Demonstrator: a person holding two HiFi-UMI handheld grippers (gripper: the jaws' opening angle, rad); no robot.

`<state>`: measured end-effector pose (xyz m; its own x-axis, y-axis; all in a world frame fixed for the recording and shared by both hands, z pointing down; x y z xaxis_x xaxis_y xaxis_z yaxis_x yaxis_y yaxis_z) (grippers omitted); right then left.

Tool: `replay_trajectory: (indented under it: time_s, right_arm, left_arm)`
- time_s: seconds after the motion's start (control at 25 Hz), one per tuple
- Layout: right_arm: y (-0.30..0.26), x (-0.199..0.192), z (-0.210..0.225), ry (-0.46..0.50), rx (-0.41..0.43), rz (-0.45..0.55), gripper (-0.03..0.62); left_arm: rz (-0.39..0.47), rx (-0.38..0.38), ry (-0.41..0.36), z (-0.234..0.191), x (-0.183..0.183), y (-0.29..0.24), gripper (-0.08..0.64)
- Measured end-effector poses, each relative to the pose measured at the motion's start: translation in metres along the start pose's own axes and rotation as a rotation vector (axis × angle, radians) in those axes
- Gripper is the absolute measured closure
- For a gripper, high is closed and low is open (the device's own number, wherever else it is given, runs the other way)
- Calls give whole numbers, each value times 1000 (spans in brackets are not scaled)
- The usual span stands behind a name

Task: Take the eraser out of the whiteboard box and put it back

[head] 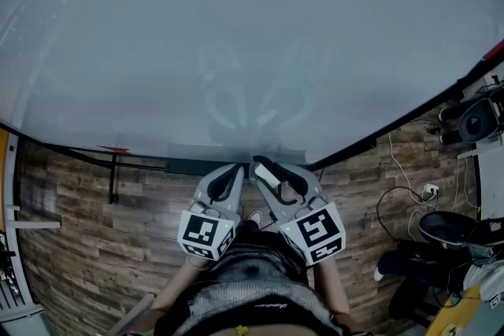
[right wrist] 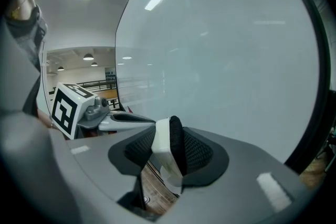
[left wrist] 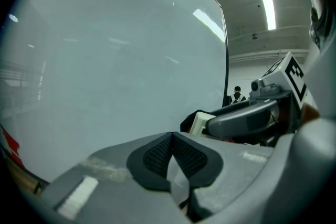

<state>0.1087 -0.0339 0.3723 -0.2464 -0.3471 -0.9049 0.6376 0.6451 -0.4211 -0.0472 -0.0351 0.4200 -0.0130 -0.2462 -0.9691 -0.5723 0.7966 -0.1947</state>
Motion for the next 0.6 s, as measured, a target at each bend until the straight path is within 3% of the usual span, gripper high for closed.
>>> replay_trajectory:
  time_s: [0.6]
  right_arm:
    - [9,14,-1,7,37,40,428]
  left_arm:
    - [-12,18,2,3,-4,5,560]
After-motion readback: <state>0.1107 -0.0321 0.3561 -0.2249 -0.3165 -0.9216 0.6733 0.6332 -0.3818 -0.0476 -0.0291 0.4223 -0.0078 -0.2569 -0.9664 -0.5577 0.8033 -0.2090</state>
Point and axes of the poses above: the fingertips, and each gripper's own axes: y backward along the fingers, z to its right, x out of its top, the point moved 9 cm from there along y, backward along the fingers, and after that the axes turned 2 degrees about -y, right-handed, at the moved point
